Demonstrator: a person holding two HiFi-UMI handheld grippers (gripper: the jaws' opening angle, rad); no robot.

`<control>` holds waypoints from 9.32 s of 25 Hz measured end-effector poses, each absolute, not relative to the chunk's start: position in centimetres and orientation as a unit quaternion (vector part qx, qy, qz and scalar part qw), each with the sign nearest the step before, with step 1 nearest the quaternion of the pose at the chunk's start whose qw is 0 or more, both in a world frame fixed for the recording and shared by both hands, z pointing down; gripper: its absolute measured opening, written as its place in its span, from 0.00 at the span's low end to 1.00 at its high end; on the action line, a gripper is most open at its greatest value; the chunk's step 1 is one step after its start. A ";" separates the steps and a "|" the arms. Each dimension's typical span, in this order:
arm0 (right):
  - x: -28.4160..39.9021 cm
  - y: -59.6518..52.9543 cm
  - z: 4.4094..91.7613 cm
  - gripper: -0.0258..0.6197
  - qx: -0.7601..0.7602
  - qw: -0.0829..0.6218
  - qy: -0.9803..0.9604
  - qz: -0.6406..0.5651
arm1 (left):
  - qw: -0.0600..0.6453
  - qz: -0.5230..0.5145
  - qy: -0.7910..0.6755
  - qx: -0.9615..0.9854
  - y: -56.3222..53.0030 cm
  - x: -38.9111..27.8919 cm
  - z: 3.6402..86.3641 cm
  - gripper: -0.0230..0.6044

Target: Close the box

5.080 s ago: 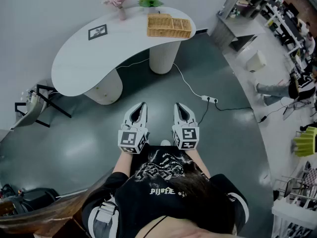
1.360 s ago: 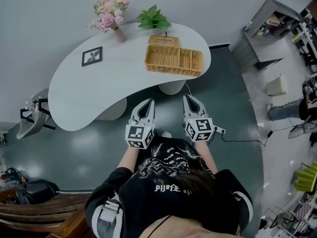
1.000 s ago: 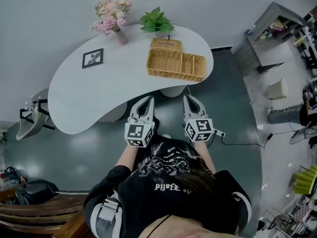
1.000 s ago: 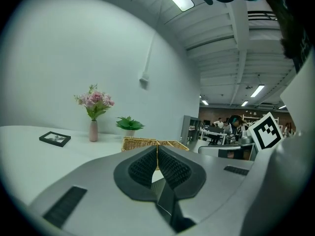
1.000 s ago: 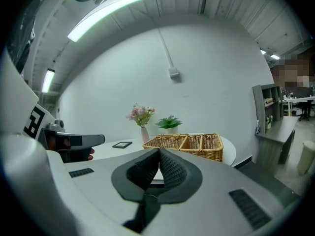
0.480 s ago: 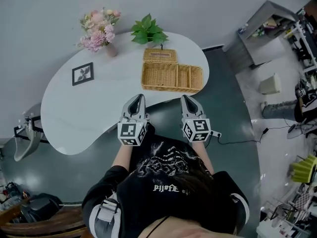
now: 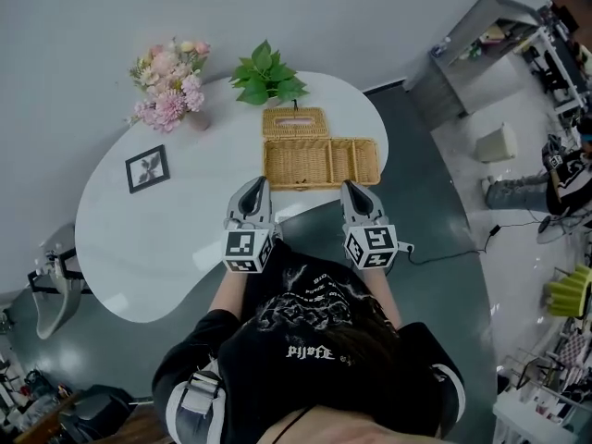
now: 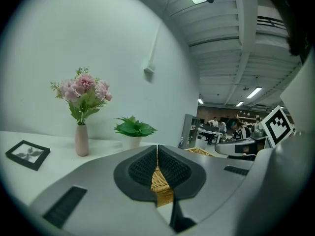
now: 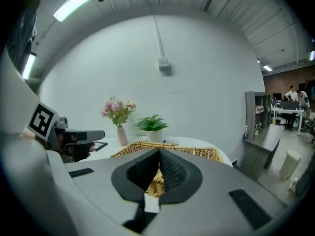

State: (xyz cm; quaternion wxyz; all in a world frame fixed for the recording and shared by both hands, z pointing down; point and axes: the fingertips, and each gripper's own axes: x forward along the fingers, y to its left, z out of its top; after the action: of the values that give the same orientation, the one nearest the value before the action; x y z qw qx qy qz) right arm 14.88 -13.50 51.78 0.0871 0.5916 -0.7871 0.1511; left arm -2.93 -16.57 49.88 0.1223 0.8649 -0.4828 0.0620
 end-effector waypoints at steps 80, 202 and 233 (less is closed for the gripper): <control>6.5 -44.1 64.6 0.31 0.281 0.413 -0.774 0.389 | 0.213 0.122 -0.555 0.795 -27.7 -6.4 55.1 0.08; 6.9 -33.6 45.2 0.10 0.471 0.183 -0.836 0.214 | 0.197 0.055 -0.472 0.857 -22.0 -8.1 52.7 0.08; 6.4 -26.6 43.8 0.10 0.399 0.157 -0.879 0.206 | 0.180 0.037 -0.538 0.823 -18.4 -6.2 51.1 0.08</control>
State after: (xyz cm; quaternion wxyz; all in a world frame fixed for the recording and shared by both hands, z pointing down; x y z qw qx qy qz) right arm 6.41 -26.55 43.75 0.1571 0.3992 -0.8794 0.2064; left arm -6.15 -18.39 51.09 0.1798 0.8229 -0.5378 0.0371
